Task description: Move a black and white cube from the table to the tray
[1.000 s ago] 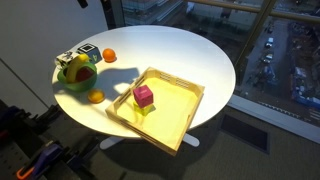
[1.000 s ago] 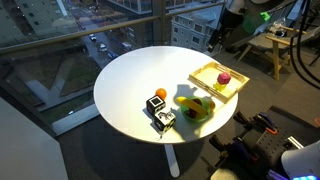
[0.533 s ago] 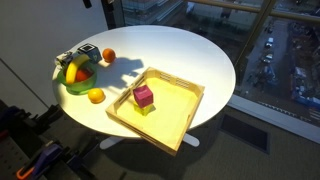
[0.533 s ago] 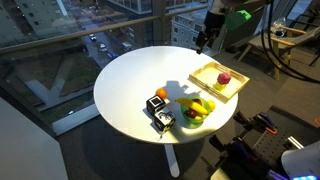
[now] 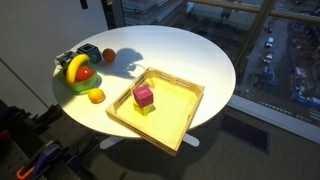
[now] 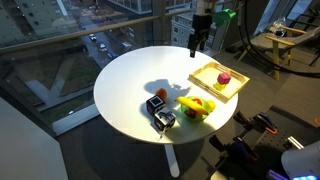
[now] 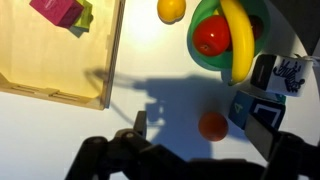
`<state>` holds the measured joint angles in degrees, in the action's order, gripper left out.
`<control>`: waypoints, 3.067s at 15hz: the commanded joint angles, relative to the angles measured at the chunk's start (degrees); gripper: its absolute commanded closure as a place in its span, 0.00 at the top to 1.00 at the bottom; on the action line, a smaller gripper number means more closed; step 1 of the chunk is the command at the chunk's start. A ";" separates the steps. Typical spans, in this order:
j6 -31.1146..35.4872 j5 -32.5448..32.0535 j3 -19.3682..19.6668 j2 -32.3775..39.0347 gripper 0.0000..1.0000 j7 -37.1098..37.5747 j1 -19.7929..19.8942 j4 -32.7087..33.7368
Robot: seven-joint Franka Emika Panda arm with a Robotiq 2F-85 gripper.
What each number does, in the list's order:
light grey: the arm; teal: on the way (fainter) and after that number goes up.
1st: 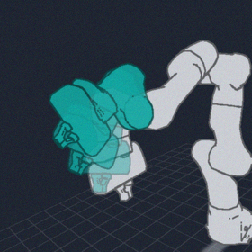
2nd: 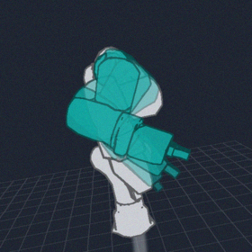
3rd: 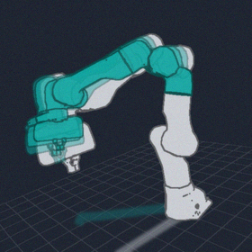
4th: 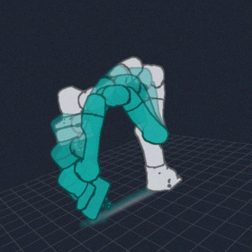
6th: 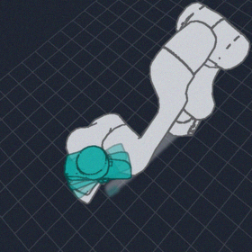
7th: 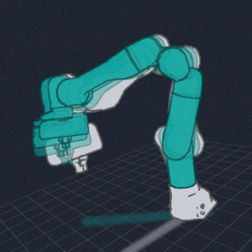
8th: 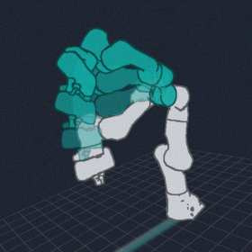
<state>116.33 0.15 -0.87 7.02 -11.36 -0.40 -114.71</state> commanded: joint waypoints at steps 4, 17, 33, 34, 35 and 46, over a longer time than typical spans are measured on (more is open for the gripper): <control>-0.87 -1.81 -2.26 5.46 1.00 -3.20 -1.44 5.72; 7.58 -4.33 -2.84 12.94 1.00 10.78 -6.08 10.81; 15.40 -3.05 -3.99 17.63 1.00 19.94 -10.40 11.53; 15.45 -3.11 -3.98 17.84 1.00 20.02 -10.58 11.47; 15.34 -3.10 -3.99 17.99 1.00 20.01 -10.71 11.42; 14.65 -3.08 -4.13 18.75 1.00 18.85 -10.78 11.43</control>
<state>131.11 -2.85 -4.87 25.74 7.43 -11.27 -103.39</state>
